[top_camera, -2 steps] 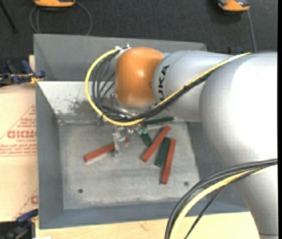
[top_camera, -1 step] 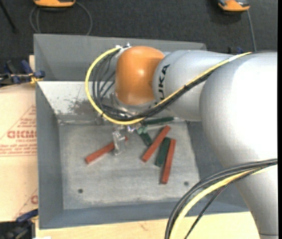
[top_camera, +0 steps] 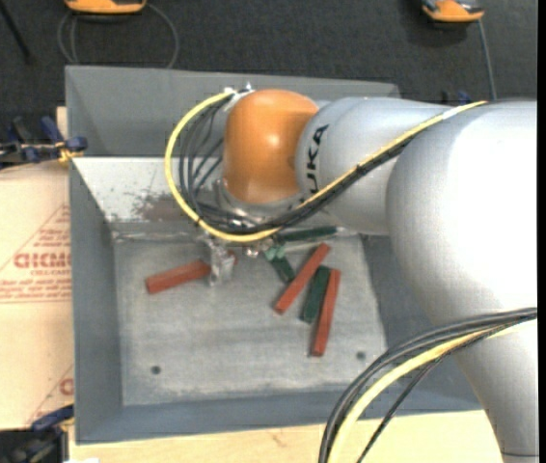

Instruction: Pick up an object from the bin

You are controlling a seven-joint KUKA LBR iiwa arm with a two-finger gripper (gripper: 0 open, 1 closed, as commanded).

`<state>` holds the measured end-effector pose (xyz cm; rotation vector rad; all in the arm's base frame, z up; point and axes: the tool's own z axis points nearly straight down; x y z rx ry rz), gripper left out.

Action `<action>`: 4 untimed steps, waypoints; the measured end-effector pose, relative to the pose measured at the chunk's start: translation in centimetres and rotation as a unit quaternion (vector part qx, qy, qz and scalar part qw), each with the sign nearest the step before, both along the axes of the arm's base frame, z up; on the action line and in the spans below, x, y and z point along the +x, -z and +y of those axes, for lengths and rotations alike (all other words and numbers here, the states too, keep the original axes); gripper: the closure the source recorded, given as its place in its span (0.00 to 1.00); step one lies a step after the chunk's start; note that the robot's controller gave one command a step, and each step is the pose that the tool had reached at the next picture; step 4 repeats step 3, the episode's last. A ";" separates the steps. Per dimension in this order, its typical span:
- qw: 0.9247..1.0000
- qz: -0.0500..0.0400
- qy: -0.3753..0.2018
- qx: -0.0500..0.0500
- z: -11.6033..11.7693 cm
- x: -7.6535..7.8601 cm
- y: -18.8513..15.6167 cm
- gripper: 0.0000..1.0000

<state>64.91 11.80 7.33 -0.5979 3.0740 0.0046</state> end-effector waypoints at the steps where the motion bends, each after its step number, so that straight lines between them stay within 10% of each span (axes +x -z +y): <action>1: 1.000 0.000 0.001 0.000 0.0 0.2 -2.9 1.00; 4: 1.000 -0.001 0.005 -0.002 -0.1 0.7 -12.8 1.00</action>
Offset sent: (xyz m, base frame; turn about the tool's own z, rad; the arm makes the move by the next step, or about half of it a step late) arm 0.0000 0.0000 0.0256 0.0000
